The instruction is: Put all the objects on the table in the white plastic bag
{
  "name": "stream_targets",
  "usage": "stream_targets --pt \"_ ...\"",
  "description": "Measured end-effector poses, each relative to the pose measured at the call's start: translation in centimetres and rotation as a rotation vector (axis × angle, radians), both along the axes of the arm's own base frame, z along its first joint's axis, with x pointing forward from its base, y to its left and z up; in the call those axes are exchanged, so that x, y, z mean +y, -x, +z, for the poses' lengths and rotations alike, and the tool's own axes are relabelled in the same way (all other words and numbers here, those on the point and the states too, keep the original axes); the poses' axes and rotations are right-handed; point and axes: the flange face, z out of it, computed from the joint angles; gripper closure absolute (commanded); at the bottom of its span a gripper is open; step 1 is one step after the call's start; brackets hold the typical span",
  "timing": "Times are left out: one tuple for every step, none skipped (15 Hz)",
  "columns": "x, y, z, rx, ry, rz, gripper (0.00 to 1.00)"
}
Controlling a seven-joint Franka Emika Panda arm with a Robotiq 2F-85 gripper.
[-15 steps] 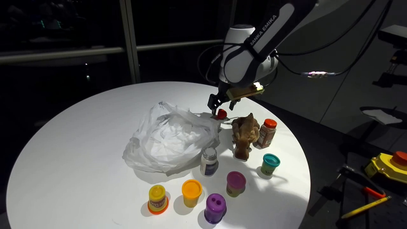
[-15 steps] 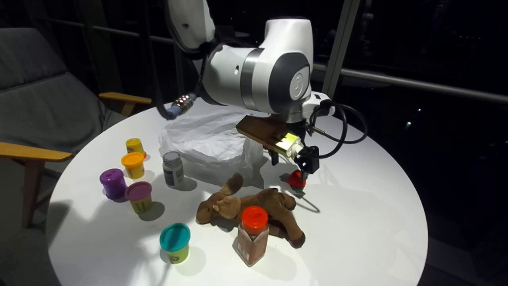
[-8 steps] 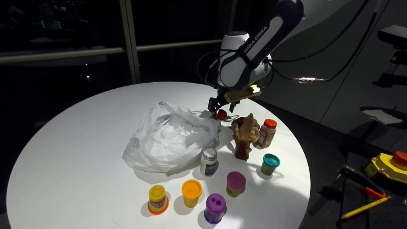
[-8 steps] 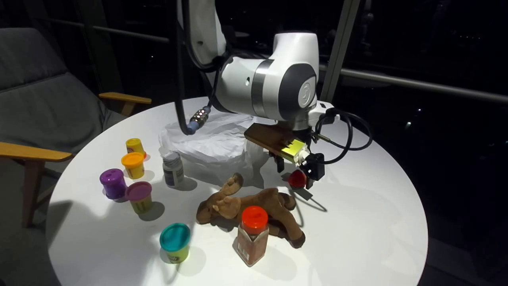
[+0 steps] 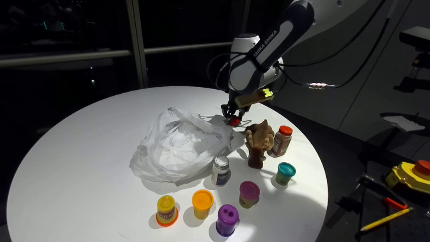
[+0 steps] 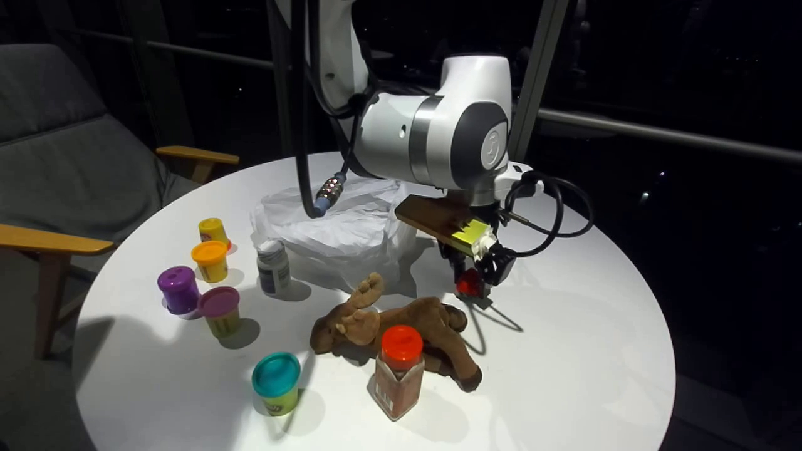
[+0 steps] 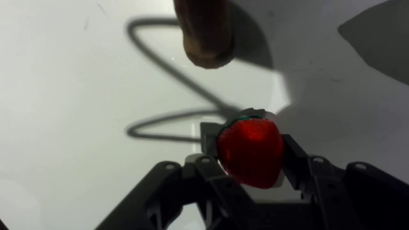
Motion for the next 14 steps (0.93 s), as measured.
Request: stream_targets --pt "-0.3 0.1 0.1 0.003 0.005 -0.009 0.74" --pt "-0.6 0.1 0.2 0.002 0.011 -0.019 0.74" --pt "-0.9 0.0 0.6 -0.003 0.018 -0.027 0.74" --pt "-1.0 -0.1 1.2 -0.012 0.024 -0.034 0.74" --pt "-0.9 -0.4 2.2 -0.026 0.029 -0.037 0.74" --pt "-0.5 -0.7 3.5 -0.042 0.030 -0.036 0.74" --pt "0.3 -1.0 5.3 -0.062 0.027 -0.028 0.74" --pt "1.4 -1.3 7.2 -0.078 0.019 -0.017 0.74" --pt "3.0 -1.5 9.2 -0.093 0.005 0.001 0.74" --pt "4.6 -1.5 10.8 -0.105 -0.011 0.021 0.74" --pt "6.7 -1.5 12.5 -0.108 -0.033 0.049 0.74" --pt "9.1 -1.2 13.8 -0.104 -0.057 0.081 0.74" --pt "11.5 -0.9 14.6 -0.094 -0.082 0.115 0.74" --pt "13.9 -0.4 15.0 -0.078 -0.111 0.148 0.74"
